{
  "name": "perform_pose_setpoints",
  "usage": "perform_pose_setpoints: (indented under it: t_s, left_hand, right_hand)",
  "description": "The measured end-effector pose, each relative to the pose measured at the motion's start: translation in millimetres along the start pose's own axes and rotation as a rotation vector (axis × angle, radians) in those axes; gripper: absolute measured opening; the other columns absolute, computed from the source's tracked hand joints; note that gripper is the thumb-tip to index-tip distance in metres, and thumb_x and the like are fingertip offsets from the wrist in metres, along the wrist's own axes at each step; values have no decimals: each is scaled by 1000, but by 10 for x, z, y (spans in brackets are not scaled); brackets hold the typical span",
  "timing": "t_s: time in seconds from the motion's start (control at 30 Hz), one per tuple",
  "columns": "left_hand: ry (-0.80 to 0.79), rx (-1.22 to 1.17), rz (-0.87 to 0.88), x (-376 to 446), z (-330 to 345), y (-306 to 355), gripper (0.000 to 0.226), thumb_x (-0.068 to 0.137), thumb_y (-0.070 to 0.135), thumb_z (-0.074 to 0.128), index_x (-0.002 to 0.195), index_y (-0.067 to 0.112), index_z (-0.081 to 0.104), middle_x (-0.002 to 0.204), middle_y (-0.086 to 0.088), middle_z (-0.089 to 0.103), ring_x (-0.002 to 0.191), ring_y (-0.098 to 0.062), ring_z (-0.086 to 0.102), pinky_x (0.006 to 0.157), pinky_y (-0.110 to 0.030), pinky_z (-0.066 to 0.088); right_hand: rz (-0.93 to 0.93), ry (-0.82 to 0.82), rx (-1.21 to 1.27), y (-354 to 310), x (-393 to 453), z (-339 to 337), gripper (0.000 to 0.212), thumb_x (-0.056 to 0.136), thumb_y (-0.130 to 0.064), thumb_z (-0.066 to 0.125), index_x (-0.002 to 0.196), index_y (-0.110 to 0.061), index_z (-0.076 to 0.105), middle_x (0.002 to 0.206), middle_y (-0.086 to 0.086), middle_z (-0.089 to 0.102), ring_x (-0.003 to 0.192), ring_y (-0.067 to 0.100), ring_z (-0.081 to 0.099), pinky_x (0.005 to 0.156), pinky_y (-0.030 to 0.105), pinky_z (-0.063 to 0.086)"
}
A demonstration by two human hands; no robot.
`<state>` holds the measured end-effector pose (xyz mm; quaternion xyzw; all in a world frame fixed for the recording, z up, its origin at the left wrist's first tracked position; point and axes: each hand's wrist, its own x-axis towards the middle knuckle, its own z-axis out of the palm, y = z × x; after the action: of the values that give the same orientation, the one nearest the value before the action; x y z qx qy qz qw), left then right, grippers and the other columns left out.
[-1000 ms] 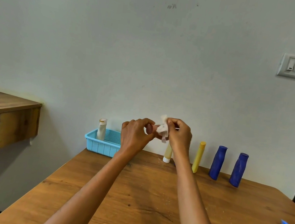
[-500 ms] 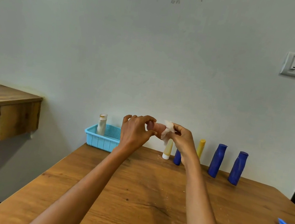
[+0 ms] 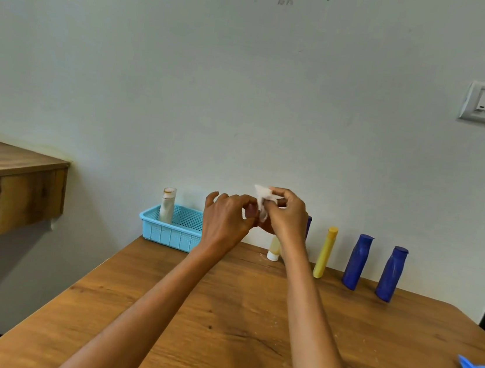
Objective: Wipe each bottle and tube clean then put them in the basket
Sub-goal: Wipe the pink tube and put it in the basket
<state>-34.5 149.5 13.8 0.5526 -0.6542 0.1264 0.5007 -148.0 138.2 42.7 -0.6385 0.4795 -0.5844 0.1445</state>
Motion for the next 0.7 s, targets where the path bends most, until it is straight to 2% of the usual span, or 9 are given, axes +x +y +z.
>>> perform_pose_setpoints:
  t_s: [0.03,0.1,0.2,0.33,0.4,0.57,0.7]
  left_hand:
    - [-7,5,3,4,-7,2,26,83,39,67,106,26,67,97,7,71,95,-17,61,104,-33,23]
    - [-20,12,14,2,-13,18,34,82,40,67,112,27,65,103,6,70,101,-17,59,106,-33,21]
    - [-44,38,52,-22,0,53,39,81,41,67,117,28,63,109,5,69,106,-17,57,108,-32,17]
    - [-43,25,89,4,-33,93,40,80,44,67,117,29,62,109,5,69,104,-16,57,110,-33,15]
    - [-48,4,100,30,-61,108,40,79,43,68,117,29,62,107,6,69,102,-16,57,110,-32,15]
    - [-63,-4,100,39,-82,77,39,80,40,69,116,29,63,107,4,69,103,-16,56,110,-31,16]
    - [-62,27,81,43,-80,6,37,80,38,69,115,28,63,108,3,69,104,-17,57,109,-32,16]
  right_hand:
    - [-1,5,-8,23,3,-24,30,90,-17,59,120,-15,60,106,4,63,89,12,55,52,5,39]
    - [-8,18,-50,99,7,-65,29,91,-16,59,120,-16,59,107,5,64,87,12,55,50,7,35]
    - [21,53,-120,266,34,-86,22,91,-10,56,111,-15,66,109,4,67,96,19,61,57,11,38]
    - [57,175,-240,472,28,-149,20,91,-10,56,107,-12,67,106,8,69,92,23,64,63,22,45]
    - [83,210,-253,509,14,-157,21,92,-12,55,110,-10,67,106,9,69,91,24,65,65,24,46]
    - [41,181,-208,323,-5,-49,24,93,-9,52,111,-10,67,110,8,69,97,24,63,67,19,44]
    - [33,96,-110,190,-53,30,24,92,-9,52,109,-11,69,108,6,69,94,19,62,55,9,35]
